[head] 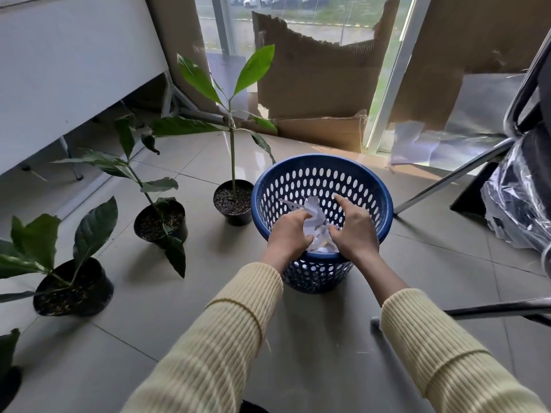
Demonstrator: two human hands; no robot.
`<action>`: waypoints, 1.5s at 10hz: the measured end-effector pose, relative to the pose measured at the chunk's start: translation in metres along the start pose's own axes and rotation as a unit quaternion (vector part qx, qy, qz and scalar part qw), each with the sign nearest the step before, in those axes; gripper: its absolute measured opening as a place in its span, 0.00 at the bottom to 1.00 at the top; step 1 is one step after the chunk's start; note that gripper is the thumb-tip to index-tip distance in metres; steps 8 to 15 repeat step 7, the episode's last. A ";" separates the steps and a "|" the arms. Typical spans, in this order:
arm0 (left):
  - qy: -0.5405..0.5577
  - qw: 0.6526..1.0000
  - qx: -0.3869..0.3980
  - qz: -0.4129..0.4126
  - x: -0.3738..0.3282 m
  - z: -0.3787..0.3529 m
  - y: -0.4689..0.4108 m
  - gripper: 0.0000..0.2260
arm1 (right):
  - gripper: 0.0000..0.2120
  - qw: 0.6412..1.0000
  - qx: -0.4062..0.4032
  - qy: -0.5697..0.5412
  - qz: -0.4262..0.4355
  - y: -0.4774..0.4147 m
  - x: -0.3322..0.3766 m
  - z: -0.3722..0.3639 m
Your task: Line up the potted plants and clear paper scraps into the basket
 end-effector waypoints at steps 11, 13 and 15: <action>-0.231 0.968 -0.092 -0.037 0.011 0.078 0.046 0.40 | 0.58 0.995 0.018 0.085 0.055 0.002 0.022 0.008; -0.231 0.968 -0.092 -0.037 0.011 0.078 0.046 0.40 | 0.58 0.995 0.018 0.085 0.055 0.002 0.022 0.008; -0.231 0.968 -0.092 -0.037 0.011 0.078 0.046 0.40 | 0.58 0.995 0.018 0.085 0.055 0.002 0.022 0.008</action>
Point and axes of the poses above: each hand's wrist, its own y-axis away from the middle knuckle, its own z-axis out of the back of the hand, x = y × z, the point moved 1 cm from there along -y, towards the middle knuckle, and after that the axes turned 12 degrees about y, right-handed, at the moved point
